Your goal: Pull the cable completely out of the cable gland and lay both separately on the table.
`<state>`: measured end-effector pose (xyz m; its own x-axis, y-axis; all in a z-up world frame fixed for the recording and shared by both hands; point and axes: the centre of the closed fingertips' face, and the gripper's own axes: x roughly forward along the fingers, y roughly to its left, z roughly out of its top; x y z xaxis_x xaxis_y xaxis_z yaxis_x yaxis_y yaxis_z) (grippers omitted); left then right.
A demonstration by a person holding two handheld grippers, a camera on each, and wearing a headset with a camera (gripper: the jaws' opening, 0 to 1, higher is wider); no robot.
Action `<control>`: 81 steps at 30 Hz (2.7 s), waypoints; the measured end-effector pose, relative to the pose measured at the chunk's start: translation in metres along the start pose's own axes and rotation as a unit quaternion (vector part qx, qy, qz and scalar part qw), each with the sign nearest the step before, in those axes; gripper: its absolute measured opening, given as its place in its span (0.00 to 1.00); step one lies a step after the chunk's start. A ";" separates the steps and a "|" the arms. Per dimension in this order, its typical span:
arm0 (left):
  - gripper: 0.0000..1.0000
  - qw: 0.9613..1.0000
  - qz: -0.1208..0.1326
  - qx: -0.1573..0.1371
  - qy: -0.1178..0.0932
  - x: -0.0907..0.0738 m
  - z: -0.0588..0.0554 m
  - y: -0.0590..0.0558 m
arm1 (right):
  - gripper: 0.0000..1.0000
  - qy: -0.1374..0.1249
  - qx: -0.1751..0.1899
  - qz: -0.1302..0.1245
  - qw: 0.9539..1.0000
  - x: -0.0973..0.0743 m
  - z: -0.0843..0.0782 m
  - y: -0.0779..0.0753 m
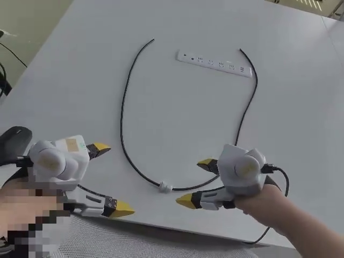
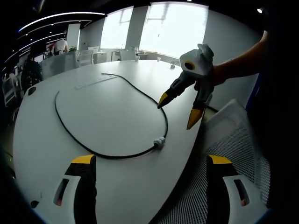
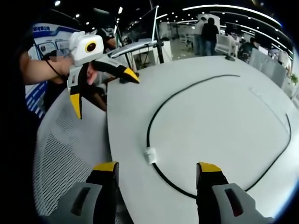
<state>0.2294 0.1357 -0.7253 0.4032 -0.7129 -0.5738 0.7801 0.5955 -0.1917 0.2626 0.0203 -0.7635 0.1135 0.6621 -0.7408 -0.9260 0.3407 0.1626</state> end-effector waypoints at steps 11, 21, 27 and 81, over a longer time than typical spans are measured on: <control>0.98 1.000 -0.003 -0.004 0.000 0.003 -0.005 -0.001 | 0.56 0.032 -0.025 0.020 0.999 0.021 -0.006 0.004; 0.97 1.000 -0.006 -0.010 0.001 0.005 -0.008 0.001 | 0.47 0.044 -0.037 0.032 0.998 0.037 -0.005 0.008; 0.97 1.000 -0.007 -0.015 -0.001 0.006 -0.009 0.000 | 0.40 0.066 -0.051 0.038 0.996 0.047 -0.013 0.010; 0.93 1.000 -0.014 -0.020 -0.003 0.005 -0.006 0.000 | 0.07 0.093 -0.070 0.050 0.992 0.051 -0.012 0.014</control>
<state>0.2286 0.1340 -0.7329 0.3846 -0.7313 -0.5633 0.7709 0.5901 -0.2398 0.2508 0.0512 -0.8065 -0.0378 0.5497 -0.8345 -0.9717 0.1746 0.1590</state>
